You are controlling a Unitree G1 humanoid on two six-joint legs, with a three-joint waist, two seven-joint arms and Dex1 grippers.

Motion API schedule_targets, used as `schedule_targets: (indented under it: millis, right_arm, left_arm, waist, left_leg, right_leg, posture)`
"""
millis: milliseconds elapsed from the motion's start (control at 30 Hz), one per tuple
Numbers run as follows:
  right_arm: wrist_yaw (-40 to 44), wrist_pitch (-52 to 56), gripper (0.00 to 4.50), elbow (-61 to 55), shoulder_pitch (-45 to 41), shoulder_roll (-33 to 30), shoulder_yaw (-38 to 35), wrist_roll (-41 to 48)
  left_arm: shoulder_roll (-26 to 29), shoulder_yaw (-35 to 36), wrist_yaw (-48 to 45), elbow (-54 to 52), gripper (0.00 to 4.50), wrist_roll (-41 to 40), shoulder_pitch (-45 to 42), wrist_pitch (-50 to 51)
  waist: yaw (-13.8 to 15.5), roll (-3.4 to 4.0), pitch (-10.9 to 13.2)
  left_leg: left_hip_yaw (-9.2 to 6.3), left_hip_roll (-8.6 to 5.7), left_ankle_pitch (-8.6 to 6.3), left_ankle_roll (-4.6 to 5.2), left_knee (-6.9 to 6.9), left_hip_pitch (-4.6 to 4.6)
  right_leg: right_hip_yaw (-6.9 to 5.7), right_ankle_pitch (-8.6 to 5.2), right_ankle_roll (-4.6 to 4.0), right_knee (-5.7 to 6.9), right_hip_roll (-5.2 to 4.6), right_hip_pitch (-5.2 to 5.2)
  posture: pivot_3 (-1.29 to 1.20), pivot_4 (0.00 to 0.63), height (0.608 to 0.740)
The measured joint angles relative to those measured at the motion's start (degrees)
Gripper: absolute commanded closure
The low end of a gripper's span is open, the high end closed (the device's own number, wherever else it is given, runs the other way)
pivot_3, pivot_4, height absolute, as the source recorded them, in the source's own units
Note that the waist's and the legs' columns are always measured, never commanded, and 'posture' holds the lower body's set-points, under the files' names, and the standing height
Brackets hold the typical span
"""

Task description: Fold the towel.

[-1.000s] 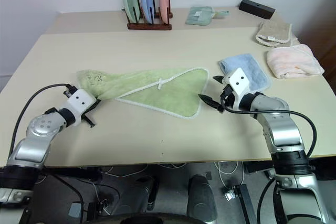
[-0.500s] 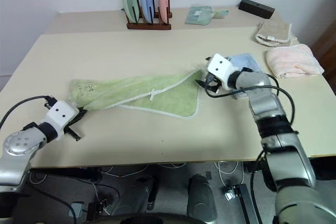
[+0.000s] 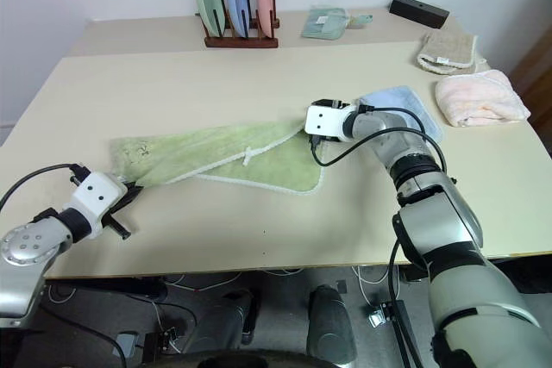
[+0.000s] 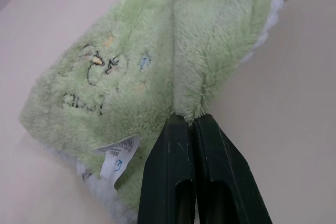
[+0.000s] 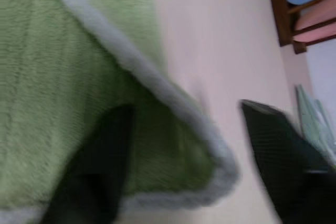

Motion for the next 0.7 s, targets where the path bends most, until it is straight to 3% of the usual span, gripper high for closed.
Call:
schedule_targets:
  millis: [100,267,367,700]
  right_arm:
    - [-0.04,-1.32,4.41,0.48,-0.23,-0.13,0.0,-0.23]
    - [-0.19,-3.12,4.47,0.34,-0.9,-2.21,-0.43,-0.34]
    - [-0.52,-3.21,4.47,0.32,-2.45,-3.77,-1.23,-0.32]
    - [-10.06,-1.72,4.47,0.18,-21.05,-8.1,-3.74,-1.76]
  left_arm:
    - [-0.01,0.3,0.0,-0.08,4.5,-0.17,1.3,0.0]
    - [-0.12,0.5,-0.01,-0.08,4.5,-0.95,0.61,0.6]
    - [-1.63,2.43,0.36,0.51,4.5,-4.99,-4.37,3.04]
    - [1.99,3.56,5.73,23.96,4.5,-5.55,-45.37,0.16]
  waist:
    - [-0.39,0.0,0.0]
    - [-0.85,0.0,0.0]
    - [-0.93,0.01,0.02]
    - [-1.42,-0.04,0.01]
  left_leg:
    - [0.0,0.02,0.0,-0.01,-0.01,0.0]
    - [-0.02,0.05,0.02,-0.03,-0.01,0.0]
    - [-0.02,0.06,0.05,-0.08,0.0,-0.02]
    - [0.06,0.22,0.28,-0.51,-0.07,-0.09]
  right_leg:
    - [0.03,0.01,-0.02,0.0,0.06,-0.01]
    - [0.03,0.03,-0.05,0.0,0.13,-0.01]
    - [0.03,0.05,-0.08,0.03,0.14,-0.07]
    - [0.09,0.12,-0.18,-0.03,0.38,-0.24]
  posture:
    - [0.0,0.15,0.74]
    - [0.0,0.15,0.74]
    - [0.0,0.15,0.74]
    - [0.0,0.15,0.74]
